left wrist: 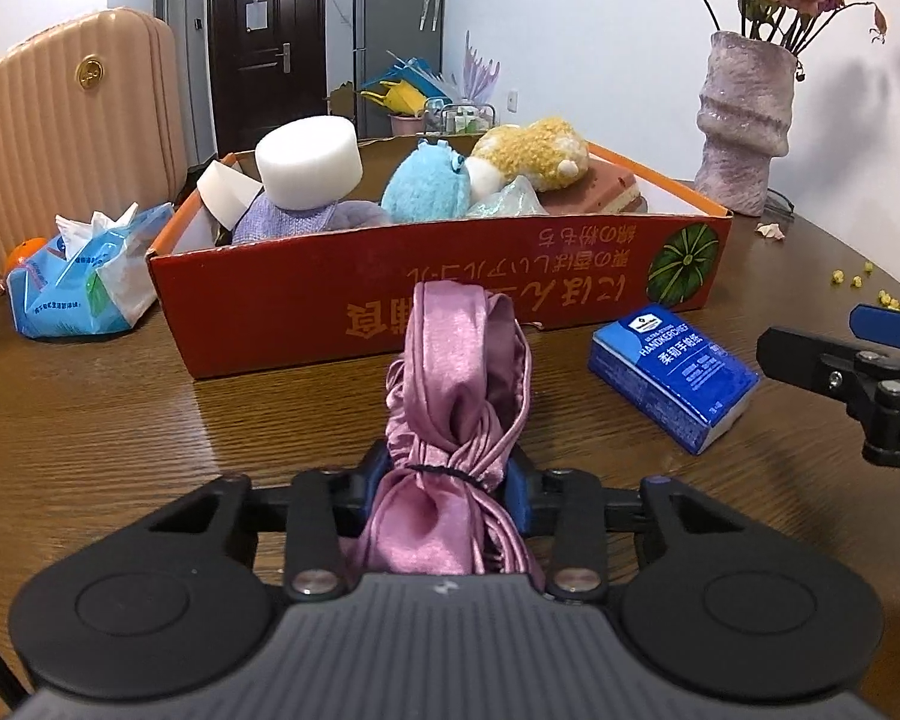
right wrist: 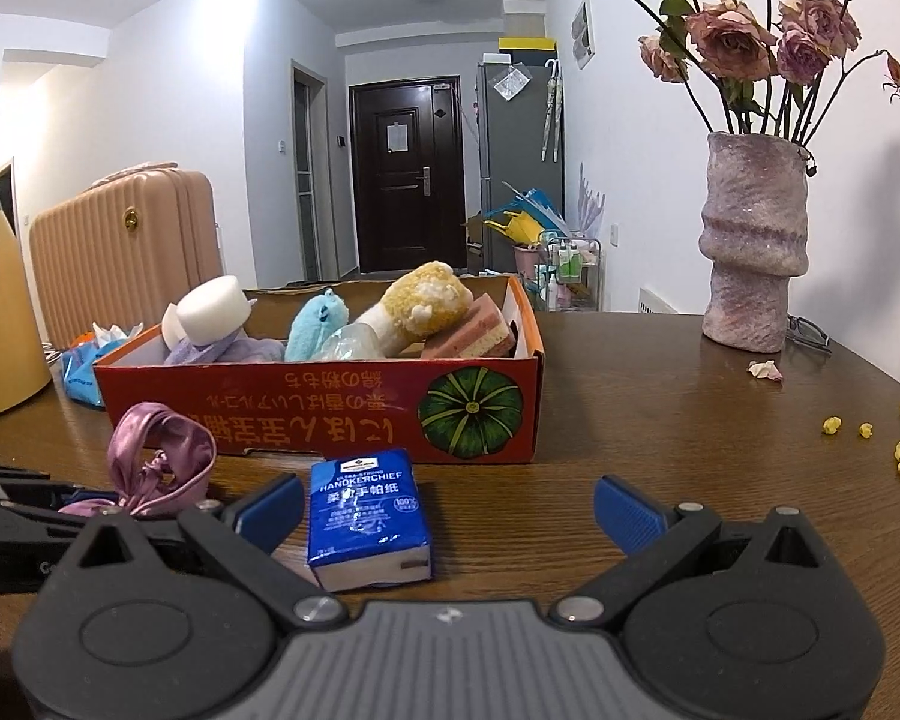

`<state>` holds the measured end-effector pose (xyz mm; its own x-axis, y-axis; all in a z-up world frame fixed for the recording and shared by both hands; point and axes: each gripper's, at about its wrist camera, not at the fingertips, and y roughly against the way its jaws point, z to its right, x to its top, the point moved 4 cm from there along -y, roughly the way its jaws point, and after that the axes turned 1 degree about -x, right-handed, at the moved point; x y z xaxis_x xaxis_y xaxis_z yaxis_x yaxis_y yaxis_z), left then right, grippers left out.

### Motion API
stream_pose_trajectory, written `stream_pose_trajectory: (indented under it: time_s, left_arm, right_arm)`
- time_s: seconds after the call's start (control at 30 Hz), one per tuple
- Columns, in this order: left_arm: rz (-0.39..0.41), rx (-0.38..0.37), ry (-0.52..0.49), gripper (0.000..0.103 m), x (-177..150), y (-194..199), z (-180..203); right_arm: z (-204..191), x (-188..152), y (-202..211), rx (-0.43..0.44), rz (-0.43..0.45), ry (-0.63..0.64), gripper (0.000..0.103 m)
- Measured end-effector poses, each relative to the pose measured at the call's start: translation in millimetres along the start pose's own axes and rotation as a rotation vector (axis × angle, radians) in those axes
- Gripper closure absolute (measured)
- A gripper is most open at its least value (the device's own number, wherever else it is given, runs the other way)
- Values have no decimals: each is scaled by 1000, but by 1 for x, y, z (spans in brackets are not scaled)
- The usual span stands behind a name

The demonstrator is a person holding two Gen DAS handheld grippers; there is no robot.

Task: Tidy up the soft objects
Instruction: 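Grasp the pink satin bow with the left gripper while the right approaches the tissue pack, then grasp the blue handkerchief tissue pack with the right gripper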

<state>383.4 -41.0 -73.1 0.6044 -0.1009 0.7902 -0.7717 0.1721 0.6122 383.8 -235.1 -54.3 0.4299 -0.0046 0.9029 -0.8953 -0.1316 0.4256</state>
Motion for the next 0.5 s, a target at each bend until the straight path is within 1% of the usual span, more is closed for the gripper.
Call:
stream_pose_trajectory:
  time_s: [0.2, 0.5]
  left_arm:
    - [16, 14, 19, 65, 2, 3, -5]
    - [103, 69, 40, 65, 11, 19, -14]
  right_arm:
    - [0, 0, -1, 1, -4, 4, 0]
    - [-15, -2, -12, 25, -36, 34, 0]
